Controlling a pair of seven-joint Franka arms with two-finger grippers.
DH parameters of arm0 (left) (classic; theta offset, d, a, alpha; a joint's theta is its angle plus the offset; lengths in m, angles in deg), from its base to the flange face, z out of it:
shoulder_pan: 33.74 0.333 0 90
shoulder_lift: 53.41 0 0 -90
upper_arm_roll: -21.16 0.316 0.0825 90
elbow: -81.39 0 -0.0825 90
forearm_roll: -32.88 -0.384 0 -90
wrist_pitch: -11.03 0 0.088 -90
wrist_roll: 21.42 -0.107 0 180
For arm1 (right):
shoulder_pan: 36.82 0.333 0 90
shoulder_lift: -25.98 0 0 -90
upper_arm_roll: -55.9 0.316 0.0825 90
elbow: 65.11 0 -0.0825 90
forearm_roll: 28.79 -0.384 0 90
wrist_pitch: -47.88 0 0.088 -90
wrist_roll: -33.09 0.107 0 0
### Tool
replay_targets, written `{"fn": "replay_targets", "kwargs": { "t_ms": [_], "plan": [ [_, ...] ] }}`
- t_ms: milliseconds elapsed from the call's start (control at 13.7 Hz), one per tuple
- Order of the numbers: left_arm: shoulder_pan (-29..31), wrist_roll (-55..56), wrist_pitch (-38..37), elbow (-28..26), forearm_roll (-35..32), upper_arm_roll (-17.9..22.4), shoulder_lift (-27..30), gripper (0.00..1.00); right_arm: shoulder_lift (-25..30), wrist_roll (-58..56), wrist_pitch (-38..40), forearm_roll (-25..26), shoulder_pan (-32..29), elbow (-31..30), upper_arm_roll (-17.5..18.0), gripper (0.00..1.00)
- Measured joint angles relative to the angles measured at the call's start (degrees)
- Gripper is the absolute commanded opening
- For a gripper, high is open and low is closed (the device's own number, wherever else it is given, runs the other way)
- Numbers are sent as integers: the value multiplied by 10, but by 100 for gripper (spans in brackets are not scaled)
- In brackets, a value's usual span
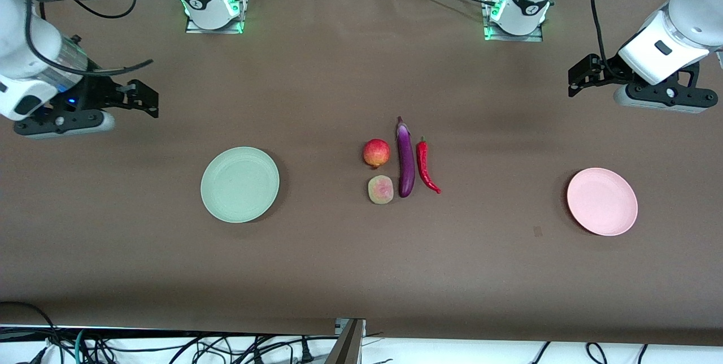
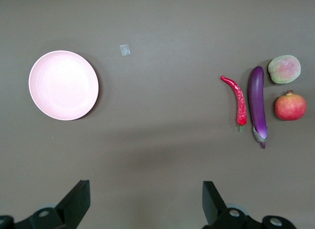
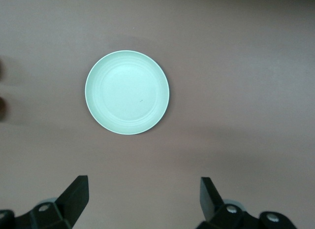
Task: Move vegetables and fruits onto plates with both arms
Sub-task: 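Move the right gripper to the pomegranate while the left gripper approaches the chili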
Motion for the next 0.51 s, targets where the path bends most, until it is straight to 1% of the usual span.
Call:
{"fn": "replay_targets", "kwargs": {
  "t_ms": [146,292,511],
  "plan": [
    [0,0,-2,0,0,0,0,100,-22,0,2,0,0,-4,0,100],
    [0,0,-2,0,0,0,0,100,-70,0,-4,-8,2,-8,0,100],
    [-1,0,-17,0,0,-2,-9,100,-127,13,-36,-33,36,7,2,100]
  ]
}}
